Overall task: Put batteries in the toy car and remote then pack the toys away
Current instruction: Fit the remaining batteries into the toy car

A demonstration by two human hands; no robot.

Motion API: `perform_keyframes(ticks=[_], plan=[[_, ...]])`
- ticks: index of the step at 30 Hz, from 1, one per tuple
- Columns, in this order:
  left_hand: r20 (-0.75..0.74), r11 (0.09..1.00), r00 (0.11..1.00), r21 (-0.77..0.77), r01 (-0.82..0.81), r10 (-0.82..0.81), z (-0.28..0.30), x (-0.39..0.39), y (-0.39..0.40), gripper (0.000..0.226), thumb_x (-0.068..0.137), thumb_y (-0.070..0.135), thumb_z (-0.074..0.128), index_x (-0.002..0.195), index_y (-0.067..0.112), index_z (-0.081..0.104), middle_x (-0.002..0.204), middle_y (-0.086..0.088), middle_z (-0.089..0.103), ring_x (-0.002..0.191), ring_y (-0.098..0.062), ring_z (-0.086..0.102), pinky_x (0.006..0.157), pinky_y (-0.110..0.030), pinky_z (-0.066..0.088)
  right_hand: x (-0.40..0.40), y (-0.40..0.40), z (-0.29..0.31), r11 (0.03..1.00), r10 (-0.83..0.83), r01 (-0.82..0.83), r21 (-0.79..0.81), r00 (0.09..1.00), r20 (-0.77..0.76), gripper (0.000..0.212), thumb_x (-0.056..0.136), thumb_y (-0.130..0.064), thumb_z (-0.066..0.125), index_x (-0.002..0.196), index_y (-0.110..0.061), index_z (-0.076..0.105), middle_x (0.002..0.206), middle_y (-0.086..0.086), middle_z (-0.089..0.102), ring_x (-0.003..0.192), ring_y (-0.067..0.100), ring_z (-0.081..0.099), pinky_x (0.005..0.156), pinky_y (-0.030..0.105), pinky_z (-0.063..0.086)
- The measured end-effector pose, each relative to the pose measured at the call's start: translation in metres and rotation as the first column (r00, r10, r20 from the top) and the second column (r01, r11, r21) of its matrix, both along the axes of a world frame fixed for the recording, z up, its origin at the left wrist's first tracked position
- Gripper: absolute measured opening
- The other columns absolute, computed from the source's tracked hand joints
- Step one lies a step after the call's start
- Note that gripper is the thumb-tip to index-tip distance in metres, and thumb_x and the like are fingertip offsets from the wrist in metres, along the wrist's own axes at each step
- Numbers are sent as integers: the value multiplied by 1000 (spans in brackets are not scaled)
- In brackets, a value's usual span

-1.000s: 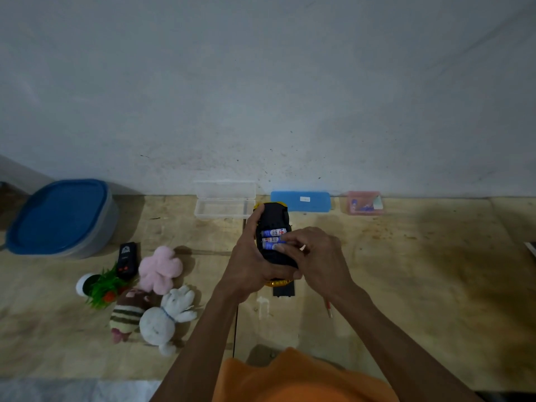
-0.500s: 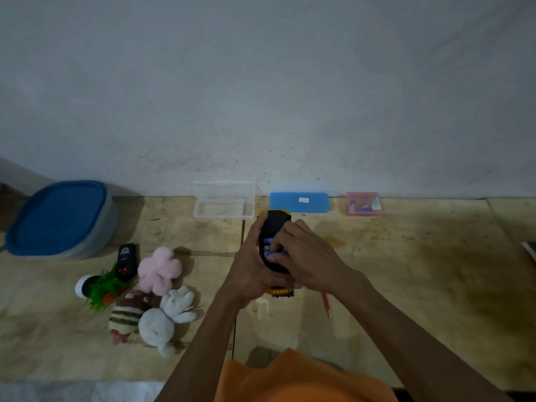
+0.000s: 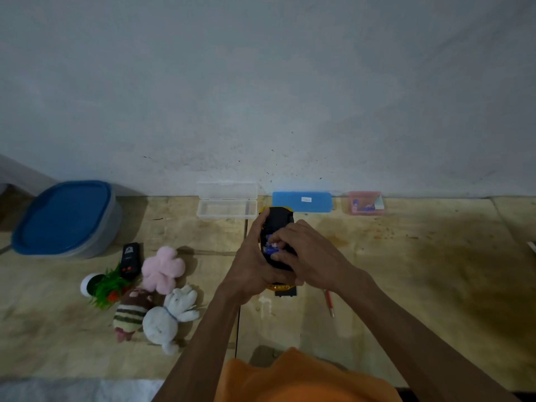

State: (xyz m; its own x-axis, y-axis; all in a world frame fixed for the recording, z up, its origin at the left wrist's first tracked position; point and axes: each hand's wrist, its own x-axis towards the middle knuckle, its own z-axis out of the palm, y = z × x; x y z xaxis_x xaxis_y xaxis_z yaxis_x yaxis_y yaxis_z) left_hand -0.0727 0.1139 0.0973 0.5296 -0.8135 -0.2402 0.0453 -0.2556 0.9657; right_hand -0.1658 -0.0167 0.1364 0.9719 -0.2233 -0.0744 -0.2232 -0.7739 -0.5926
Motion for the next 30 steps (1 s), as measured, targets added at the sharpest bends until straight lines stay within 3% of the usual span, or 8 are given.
perform_keyframes(ticks=[6,8,11,14,17,21,25,30], plan=[[-10,1000,1000,1,29,-28,2,-2,-1,140,48,-6,96,157,36,18,139,30,47,123,4,56,89,-26,57,10,-1,2,990,65,-71,-125,997,-50,16,97,-35,54,104,-23,62,102,-4,52,101,15,42,83,37,46],[-2,1000,1000,-4,22,-22,2,-2,-1,139,49,-7,96,157,33,19,141,30,47,125,3,55,90,-25,56,10,0,4,996,32,-35,-80,999,-33,14,98,-35,53,104,-24,58,104,-6,53,101,14,43,85,37,46],[-79,999,997,-20,-27,25,4,1,-1,137,47,-12,95,155,33,24,144,17,49,125,-9,59,92,-42,59,7,-7,14,994,-90,89,69,996,11,10,100,-32,51,104,-24,54,103,-5,56,95,13,49,82,36,48],[-136,997,989,-37,-63,58,5,3,0,132,49,-19,91,153,34,27,126,32,58,119,-18,63,90,-52,58,3,-21,18,996,-65,65,60,998,-6,13,99,-28,56,106,-18,60,100,-1,59,91,16,52,78,35,45],[-159,996,986,-51,-68,59,5,4,-1,130,52,-22,87,153,34,27,124,31,60,117,-20,65,83,-47,61,1,-23,13,998,-43,45,42,998,-44,18,94,-29,64,107,-17,66,97,-2,60,89,16,52,75,32,43],[-192,994,978,-61,-88,74,9,2,-4,129,52,-25,85,152,35,29,132,21,57,113,-18,67,75,-39,62,-1,-19,-4,998,-66,66,8,996,67,22,88,-31,72,105,-17,72,100,2,65,89,17,53,76,31,44],[-214,993,973,-60,-104,89,10,3,-2,131,51,-22,87,154,34,28,135,16,55,114,-21,67,80,-47,61,-4,-20,-7,983,-164,143,119,967,194,13,84,-17,77,96,-12,77,93,2,69,82,14,62,73,25,51],[-221,993,972,-74,-96,77,12,4,-2,130,51,-25,86,153,34,29,120,23,65,108,-21,70,75,-39,62,-5,-13,-12,903,-342,277,328,926,160,10,78,-15,82,85,-13,76,80,-4,73,75,4,68,69,19,56]])
